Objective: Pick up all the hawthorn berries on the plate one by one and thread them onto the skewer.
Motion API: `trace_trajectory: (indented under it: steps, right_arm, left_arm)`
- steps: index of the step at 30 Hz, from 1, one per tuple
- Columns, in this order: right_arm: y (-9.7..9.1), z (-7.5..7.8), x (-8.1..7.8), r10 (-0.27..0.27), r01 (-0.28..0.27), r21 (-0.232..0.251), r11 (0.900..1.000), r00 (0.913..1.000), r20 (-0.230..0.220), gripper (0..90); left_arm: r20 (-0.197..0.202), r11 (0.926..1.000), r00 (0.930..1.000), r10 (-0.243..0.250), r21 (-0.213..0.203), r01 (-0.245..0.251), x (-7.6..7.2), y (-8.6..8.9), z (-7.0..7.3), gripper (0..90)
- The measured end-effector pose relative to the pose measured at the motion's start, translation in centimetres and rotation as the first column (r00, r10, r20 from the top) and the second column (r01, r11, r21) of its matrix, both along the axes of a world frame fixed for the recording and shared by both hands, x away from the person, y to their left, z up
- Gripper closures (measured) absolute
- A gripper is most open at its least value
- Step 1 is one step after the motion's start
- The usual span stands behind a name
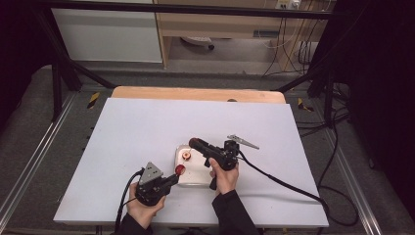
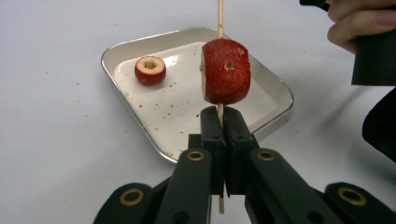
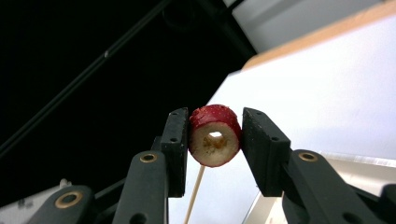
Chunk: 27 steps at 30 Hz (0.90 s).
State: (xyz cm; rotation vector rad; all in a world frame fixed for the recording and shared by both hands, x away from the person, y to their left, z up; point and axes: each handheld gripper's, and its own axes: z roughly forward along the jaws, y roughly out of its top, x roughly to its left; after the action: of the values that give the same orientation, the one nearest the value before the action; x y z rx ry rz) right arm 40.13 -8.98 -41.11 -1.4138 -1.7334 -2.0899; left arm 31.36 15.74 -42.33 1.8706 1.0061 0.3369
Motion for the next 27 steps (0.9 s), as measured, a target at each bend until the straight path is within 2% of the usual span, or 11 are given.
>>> trace_trajectory:
  steps: [3,6,10,14,17,20,24,25,27]
  right_arm:
    - [-0.1,0.3,-0.1,0.015,-0.015,0.001,0.9999,0.9999,0.001,62.7]
    - [0.3,-0.3,-0.4,0.021,-0.021,0.001,0.9998,0.9997,0.008,62.6]
    - [1.1,-1.6,-0.9,0.040,-0.040,0.008,0.9992,0.9991,-0.009,62.7]
    - [1.4,-2.0,-1.6,0.051,-0.051,-0.003,0.9987,0.9987,-0.010,62.8]
    - [1.9,-2.4,-2.1,0.091,-0.092,-0.014,0.9957,0.9956,-0.021,62.8]
    - [2.4,-2.4,-2.4,0.090,-0.091,-0.041,0.9951,0.9959,-0.005,62.6]
    - [2.4,-2.2,-2.3,0.093,-0.094,-0.037,0.9949,0.9955,-0.019,60.8]
    - [2.3,-2.1,-2.3,0.090,-0.090,-0.043,0.9950,0.9959,-0.015,57.2]
    - [2.0,-1.7,-2.2,0.066,-0.065,-0.090,0.9938,0.9978,0.005,50.0]
  left_arm:
    - [-0.001,0.9991,0.9999,0.011,-0.041,-0.011,0.2,0.2,0.2,88.5]
    - [-0.001,0.9991,0.9997,0.025,-0.035,-0.025,0.0,-0.2,-0.1,88.5]
    - [-0.013,0.9976,0.9989,0.045,-0.052,-0.046,-0.1,-0.2,0.0,88.5]
    - [-0.019,0.9965,0.9986,0.049,-0.067,-0.050,0.0,-0.2,-0.1,88.5]
    - [-0.005,0.9969,0.9985,0.055,-0.056,-0.056,0.2,-0.4,0.2,88.6]
    - [-0.002,0.9972,0.9987,0.050,-0.055,-0.050,0.2,-0.2,0.0,88.5]
    - [0.006,0.9980,0.9993,0.037,-0.052,-0.037,0.4,0.0,0.0,88.4]
    - [0.010,0.9982,0.9993,0.035,-0.048,-0.035,0.4,0.1,0.0,88.4]
    - [0.014,0.9991,0.9996,0.026,-0.033,-0.025,0.5,0.4,-0.1,88.4]
